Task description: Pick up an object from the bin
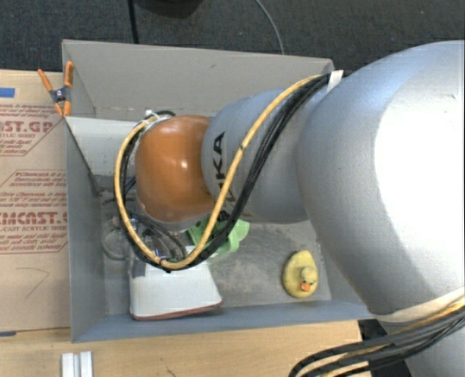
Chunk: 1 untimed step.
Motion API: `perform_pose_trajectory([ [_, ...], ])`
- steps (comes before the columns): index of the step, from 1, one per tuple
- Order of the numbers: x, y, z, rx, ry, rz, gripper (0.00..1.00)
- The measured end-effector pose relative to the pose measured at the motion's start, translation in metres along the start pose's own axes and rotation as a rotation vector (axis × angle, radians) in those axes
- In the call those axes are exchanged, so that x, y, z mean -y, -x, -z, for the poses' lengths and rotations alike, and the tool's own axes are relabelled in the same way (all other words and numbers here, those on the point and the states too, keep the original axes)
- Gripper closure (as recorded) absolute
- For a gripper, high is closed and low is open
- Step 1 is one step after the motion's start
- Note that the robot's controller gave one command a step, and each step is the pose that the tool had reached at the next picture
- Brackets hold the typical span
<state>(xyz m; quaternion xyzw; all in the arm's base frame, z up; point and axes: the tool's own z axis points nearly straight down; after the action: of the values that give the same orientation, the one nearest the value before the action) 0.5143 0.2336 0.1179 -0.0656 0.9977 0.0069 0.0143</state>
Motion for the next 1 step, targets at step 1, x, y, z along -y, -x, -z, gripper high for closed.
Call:
perform_pose_trajectory([
  [1,-0.0087,-0.0068,-0.0214,0.000,0.000,0.231,1.00],
])
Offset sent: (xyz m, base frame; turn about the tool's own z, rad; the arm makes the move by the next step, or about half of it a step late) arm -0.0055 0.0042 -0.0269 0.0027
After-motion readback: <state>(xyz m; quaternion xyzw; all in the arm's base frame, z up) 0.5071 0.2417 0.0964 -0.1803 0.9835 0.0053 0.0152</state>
